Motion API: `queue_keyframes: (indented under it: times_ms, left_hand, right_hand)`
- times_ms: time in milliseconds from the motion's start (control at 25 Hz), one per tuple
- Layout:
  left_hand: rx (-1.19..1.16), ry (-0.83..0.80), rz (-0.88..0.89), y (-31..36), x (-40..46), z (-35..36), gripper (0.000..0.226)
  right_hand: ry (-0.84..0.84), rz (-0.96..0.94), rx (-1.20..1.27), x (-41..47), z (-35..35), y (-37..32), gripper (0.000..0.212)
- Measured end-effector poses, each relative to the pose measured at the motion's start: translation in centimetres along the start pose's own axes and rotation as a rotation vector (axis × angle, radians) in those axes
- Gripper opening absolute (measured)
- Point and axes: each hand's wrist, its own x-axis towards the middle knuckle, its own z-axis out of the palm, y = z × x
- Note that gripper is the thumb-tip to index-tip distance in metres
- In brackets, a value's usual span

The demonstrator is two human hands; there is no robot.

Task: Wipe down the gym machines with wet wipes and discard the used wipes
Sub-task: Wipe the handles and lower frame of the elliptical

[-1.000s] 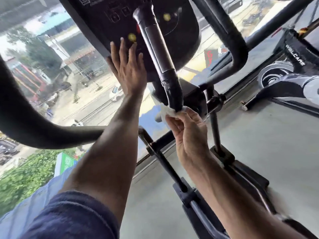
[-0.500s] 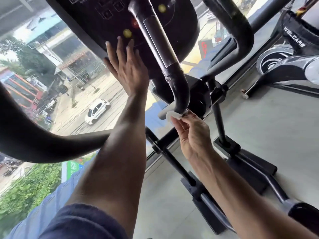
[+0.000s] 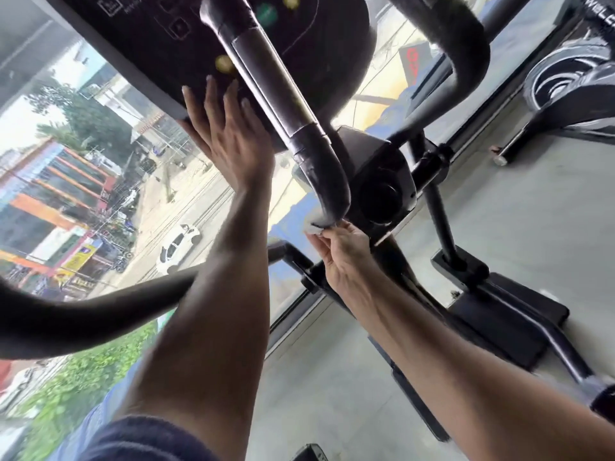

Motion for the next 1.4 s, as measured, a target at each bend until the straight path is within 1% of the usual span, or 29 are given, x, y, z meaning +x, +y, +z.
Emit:
queue_keyframes:
  times_ms: [80, 120, 240, 360, 560, 640, 800, 880, 960, 1080, 1160, 1240, 1280, 1320, 1360, 1400]
  left_hand:
    - [0.031, -0.029, 0.033, -0.3, 0.2, -0.3, 0.045]
    - [0.043, -0.058, 0.039, -0.3, 0.2, -0.6, 0.05]
    - [0.068, -0.197, 0.048, -0.2, 0.1, -1.7, 0.065]
    - [0.08, -0.233, 0.058, 0.0, 0.1, -2.3, 0.068]
    - [0.041, -0.192, 0.071, -0.3, -0.1, -1.7, 0.063]
    - [-0.002, -0.16, 0.077, -0.5, 0.0, -1.2, 0.059]
    - [-0.046, -0.117, 0.074, -0.9, 0.1, -0.6, 0.053]
    - [-0.051, -0.107, 0.089, -0.8, 0.0, -0.5, 0.05]
    - [-0.054, -0.084, 0.107, -0.9, 0.0, -0.2, 0.049]
    - [-0.082, -0.067, 0.093, -1.2, 0.1, 0.0, 0.047]
    - [-0.096, -0.048, 0.099, -1.2, -0.1, 0.1, 0.044]
    - [-0.103, -0.035, 0.109, -1.1, -0.1, 0.3, 0.043]
    - [-0.107, -0.033, 0.105, -1.1, -0.1, 0.3, 0.042]
    - [-0.108, -0.034, 0.101, -1.2, -0.1, 0.2, 0.042]
    - [-0.106, -0.035, 0.101, -1.2, -0.1, 0.2, 0.042]
    - [-0.109, -0.031, 0.106, -1.2, -0.1, 0.3, 0.043]
  right_hand:
    - [0.045, -0.014, -0.039, 1.5, 0.2, 0.8, 0.037]
    - [0.052, -0.013, -0.059, 2.0, 0.3, 0.9, 0.038]
    - [0.04, -0.026, -0.15, 2.9, 0.1, 1.1, 0.042]
    - [0.0, -0.042, -0.198, 2.5, -0.2, 0.8, 0.039]
    - [-0.121, -0.046, -0.159, 1.5, -1.6, -0.5, 0.036]
    - [-0.09, -0.034, -0.182, 2.4, -1.2, 0.0, 0.035]
    - [0.014, -0.001, -0.174, 4.1, 0.9, 1.6, 0.025]
    - [0.075, -0.022, -0.116, 5.2, 1.0, 2.2, 0.023]
    - [0.077, -0.053, -0.153, 5.8, 1.0, 2.7, 0.02]
    - [-0.025, -0.111, -0.35, 5.1, -1.4, 2.4, 0.029]
    - [-0.086, -0.185, -0.514, 3.9, -3.9, 0.6, 0.03]
    - [-0.102, -0.363, -0.725, 2.9, -5.0, -2.6, 0.024]
    - [-0.112, -0.495, -0.858, 2.4, -4.7, -4.7, 0.02]
    - [-0.11, -0.646, -0.999, 3.2, -4.0, -6.8, 0.017]
    - [-0.155, -0.763, -1.156, 3.0, -2.4, -8.9, 0.017]
    - [-0.202, -0.873, -1.321, 4.5, -0.8, -10.5, 0.019]
